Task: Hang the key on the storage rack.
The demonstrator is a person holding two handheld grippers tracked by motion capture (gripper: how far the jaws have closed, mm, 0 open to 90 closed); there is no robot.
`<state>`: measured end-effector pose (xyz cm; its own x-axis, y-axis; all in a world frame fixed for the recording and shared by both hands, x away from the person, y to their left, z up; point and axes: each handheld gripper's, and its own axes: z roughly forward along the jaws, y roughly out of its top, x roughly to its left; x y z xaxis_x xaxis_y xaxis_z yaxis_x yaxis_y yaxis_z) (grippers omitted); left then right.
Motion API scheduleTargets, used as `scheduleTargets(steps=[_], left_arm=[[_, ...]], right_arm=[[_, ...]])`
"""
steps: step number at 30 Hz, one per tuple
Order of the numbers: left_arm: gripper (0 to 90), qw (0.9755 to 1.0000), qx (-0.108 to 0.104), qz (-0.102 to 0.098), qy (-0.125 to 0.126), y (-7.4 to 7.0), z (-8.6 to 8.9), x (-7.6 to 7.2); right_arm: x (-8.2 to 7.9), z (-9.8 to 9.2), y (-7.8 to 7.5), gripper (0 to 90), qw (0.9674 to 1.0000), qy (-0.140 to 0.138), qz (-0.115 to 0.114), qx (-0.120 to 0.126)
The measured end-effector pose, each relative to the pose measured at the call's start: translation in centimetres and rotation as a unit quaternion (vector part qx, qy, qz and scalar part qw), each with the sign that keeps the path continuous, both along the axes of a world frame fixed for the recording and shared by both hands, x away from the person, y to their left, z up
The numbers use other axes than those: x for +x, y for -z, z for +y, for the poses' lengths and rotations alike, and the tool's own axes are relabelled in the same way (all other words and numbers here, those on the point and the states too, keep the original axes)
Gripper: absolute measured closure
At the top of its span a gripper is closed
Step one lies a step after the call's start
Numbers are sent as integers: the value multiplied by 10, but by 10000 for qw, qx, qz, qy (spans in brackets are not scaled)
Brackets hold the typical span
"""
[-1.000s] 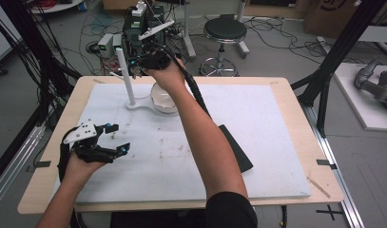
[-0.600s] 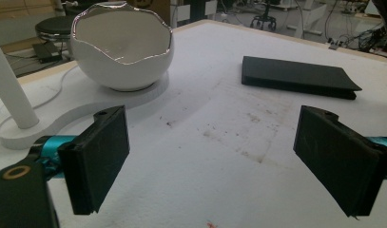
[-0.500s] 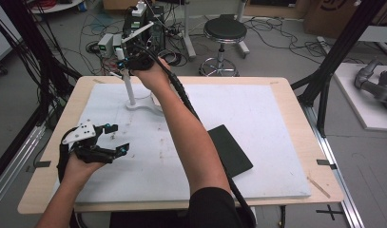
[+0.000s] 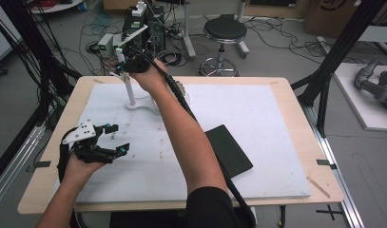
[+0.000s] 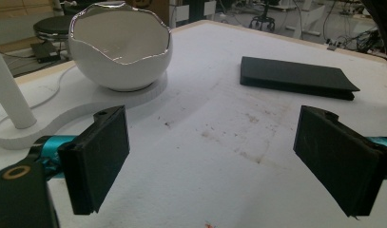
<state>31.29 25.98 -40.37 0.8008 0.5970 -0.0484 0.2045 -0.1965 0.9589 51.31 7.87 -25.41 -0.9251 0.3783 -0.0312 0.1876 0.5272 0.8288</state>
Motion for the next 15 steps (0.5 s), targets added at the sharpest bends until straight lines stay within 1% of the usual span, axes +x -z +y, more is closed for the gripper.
scheduleTargets(steps=[1, 3, 4, 5, 6, 7, 9, 11, 13, 14, 15], left_arm=[[117, 10000, 0, 0, 0, 0, 0, 0], [117, 10000, 1, 2, 4, 0, 0, 0], [117, 10000, -1, 1, 4, 0, 0, 0], [117, 10000, 4, 3, 1, 0, 0, 0], [117, 10000, 7, 5, 0, 0, 0, 0], [117, 10000, 4, 3, 0, 0, 0, 0], [117, 10000, 3, 5, 12, 0, -1, 0], [117, 10000, 7, 4, 16, 0, -1, 0], [117, 10000, 4, 16, 21, 0, -1, 0], [117, 10000, 9, 10, 27, 0, -1, 0], [117, 10000, 23, 6, 31, 0, -1, 0]], right_arm=[[0, 0, 0, 900, 10000, 0, 0, 0], [0, 1, 0, 900, 9999, -10, -95, -61], [-1, 2, 0, 900, 10000, 23, -34, -82], [-1, 3, 0, 900, 9999, 6, -110, -93], [-1, 3, 1, 900, 9999, 7, -116, -104], [-2, 4, 1, 900, 9999, 29, -72, -118], [-5, 7, 1, 900, 9997, 28, -147, -200], [-8, 9, 0, 900, 9996, 60, -181, -218], [-10, 9, 0, 900, 9995, 87, -171, -257], [-10, 10, 0, 900, 9991, 94, -282, -302], [-10, 10, -1, 900, 9990, 97, -349, -279]])
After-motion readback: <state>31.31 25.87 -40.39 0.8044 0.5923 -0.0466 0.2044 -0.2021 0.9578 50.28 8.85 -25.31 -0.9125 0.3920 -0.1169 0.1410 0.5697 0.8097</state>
